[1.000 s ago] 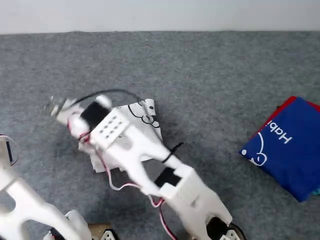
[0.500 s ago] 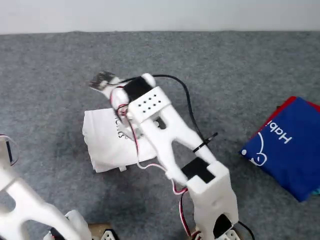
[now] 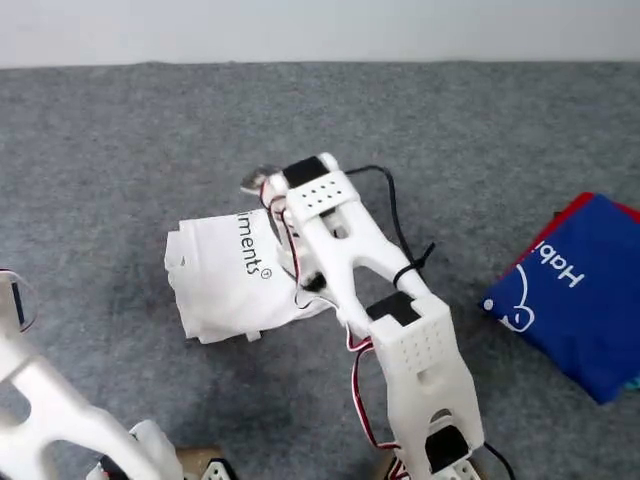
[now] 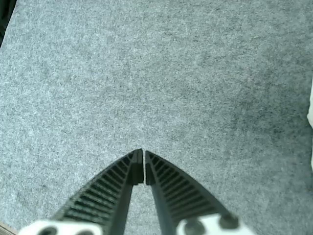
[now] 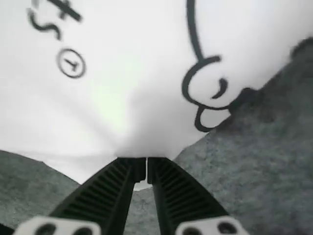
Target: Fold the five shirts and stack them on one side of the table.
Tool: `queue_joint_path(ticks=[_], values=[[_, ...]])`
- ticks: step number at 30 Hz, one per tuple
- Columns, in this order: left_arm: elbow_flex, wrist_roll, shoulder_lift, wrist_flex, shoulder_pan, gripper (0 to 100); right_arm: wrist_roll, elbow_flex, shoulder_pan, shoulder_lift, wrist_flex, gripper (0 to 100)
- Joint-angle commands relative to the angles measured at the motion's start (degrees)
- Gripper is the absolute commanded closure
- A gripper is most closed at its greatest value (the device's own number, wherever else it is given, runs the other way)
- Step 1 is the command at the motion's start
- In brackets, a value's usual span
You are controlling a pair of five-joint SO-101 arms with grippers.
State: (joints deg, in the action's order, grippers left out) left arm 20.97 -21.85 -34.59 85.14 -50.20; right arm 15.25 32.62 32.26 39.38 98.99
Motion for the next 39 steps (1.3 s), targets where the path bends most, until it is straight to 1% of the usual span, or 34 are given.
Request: queue_joint_path(ticks=[1, 5, 9, 12, 17, 20, 26, 32, 34, 36, 39], values=[[-0.4, 0.3, -1.6, -1.3, 0.4, 99, 0.4, 12.5, 2.4, -2.7, 3.1, 98.8], [-0.4, 0.3, -1.6, -1.3, 0.4, 99, 0.5, 20.8, 7.3, -1.4, 2.8, 98.5], [-0.4, 0.3, -1.6, -1.3, 0.4, 99, 0.5, 22.0, 12.4, 4.3, -1.3, 98.5], [-0.4, 0.3, -1.6, -1.3, 0.4, 99, 0.5, 22.2, 15.3, 9.5, -6.6, 98.7], [-0.4, 0.3, -1.6, -1.1, 0.4, 99, 0.6, 22.2, 17.7, 14.3, -16.0, 98.5], [-0.4, 0.3, -1.6, -1.1, 0.4, 99, 0.6, 22.6, 18.1, 14.3, -18.5, 98.5], [-0.4, 0.4, -1.6, -1.1, 0.4, 99, 0.6, 34.6, 18.6, 14.5, -12.4, 98.4], [-0.4, 0.4, -1.6, -1.0, 0.4, 99, 0.5, 45.5, 18.2, 14.8, 0.5, 98.3], [-0.5, 0.4, -1.6, -1.0, 0.4, 99, 0.2, 47.2, 17.7, 14.9, 4.2, 98.3], [-0.5, 0.4, -1.6, -1.0, 0.4, 99, -0.1, 46.2, 16.3, 14.0, 4.2, 98.3], [-0.5, 0.4, -1.6, -1.0, 0.4, 99, -3.7, 44.2, 14.0, 11.4, 4.1, 98.3]])
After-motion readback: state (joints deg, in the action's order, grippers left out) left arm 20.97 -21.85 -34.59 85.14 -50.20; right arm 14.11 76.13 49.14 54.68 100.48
